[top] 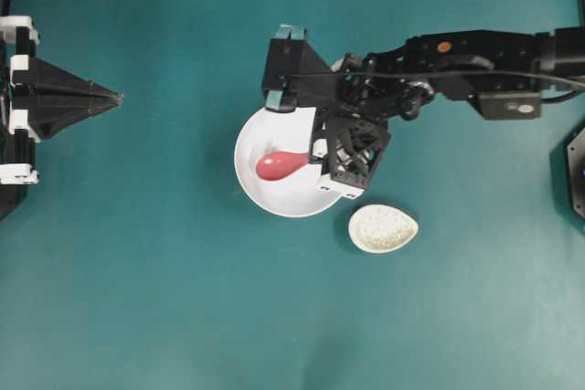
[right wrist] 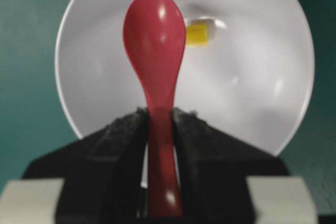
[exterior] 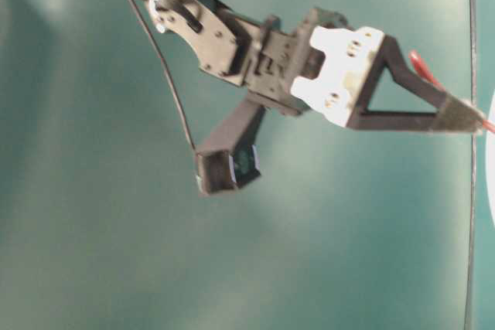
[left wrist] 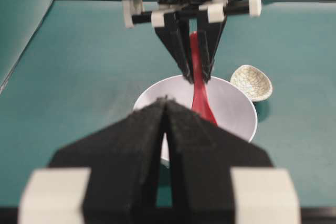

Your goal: Scoop the yellow hexagonal prism block from the bowl with a spoon using the right arm.

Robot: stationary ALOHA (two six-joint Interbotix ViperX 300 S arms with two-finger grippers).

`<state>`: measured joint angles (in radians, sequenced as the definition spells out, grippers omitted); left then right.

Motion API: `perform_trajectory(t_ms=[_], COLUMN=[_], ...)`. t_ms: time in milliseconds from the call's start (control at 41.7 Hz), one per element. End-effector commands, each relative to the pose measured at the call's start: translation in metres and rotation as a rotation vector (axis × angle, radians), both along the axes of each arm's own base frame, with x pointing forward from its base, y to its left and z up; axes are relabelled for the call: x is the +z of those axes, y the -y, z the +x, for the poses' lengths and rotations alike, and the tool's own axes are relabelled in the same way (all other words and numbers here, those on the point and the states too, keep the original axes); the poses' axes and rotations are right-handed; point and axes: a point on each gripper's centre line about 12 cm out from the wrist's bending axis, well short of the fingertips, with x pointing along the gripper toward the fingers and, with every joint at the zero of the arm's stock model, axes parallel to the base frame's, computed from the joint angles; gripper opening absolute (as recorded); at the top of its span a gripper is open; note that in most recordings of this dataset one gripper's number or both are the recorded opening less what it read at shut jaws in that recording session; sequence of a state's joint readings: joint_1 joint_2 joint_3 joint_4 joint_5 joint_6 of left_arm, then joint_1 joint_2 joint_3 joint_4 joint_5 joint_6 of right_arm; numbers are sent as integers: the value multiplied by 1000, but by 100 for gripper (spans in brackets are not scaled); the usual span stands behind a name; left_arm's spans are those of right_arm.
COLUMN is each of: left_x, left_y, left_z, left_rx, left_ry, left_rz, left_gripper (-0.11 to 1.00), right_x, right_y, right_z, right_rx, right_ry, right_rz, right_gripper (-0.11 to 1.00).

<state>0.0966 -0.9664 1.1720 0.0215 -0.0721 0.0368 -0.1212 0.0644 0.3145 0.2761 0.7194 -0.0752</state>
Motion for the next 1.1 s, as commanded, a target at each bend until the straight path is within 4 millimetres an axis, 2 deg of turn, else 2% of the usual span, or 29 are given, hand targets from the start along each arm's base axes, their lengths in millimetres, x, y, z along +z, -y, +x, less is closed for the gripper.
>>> perform_trajectory(t_ms=[0,216,456,768,1080], left_x=[7,8,8,8,8], left_y=[-1,-1,-1,-1,-1], left_z=[2,2,2,2,2], left_rx=[3,3,2,2,2], left_ry=[21,23,27,27,29], left_rz=[4,4,4,6,4], left_gripper=[0,0,0,0,0], right_x=[24,41,44,51,51], right_y=[-1,2,4,5,13], right_z=[-6,-25,-39,-44,-44], right_rx=[-4,-45,-91,-101,-124], right_ry=[49,15,-67,-67,-68], right_rz=[3,38,81,86,86], right_gripper=[23,22,22,22,22])
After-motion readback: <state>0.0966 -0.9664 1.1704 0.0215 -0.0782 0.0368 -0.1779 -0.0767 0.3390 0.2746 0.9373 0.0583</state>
